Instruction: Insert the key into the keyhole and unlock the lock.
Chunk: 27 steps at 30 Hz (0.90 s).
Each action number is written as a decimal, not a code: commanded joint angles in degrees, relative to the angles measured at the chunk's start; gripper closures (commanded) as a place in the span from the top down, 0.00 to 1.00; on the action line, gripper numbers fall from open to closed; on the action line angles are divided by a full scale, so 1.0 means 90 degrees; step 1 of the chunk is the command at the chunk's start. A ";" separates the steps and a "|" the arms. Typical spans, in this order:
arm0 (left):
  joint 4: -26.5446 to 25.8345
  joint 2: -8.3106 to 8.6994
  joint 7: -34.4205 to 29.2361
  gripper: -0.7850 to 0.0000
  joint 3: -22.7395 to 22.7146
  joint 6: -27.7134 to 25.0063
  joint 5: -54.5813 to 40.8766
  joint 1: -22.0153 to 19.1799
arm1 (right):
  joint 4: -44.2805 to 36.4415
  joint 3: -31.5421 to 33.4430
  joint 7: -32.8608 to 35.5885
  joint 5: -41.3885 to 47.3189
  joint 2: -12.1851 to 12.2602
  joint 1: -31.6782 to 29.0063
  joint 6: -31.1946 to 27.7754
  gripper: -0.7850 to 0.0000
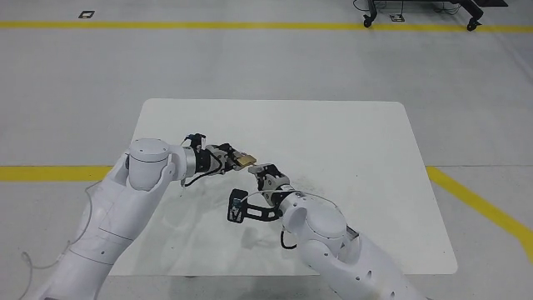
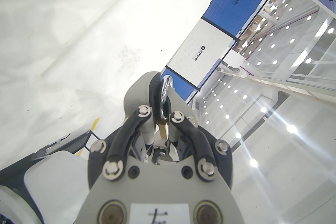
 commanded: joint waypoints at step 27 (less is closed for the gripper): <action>0.0123 -0.0008 -0.0119 0.00 0.0095 -0.0035 -0.0088 -0.0086 | 0.0292 0.0000 0.0147 0.0188 -0.0223 0.0275 -0.0187 0.00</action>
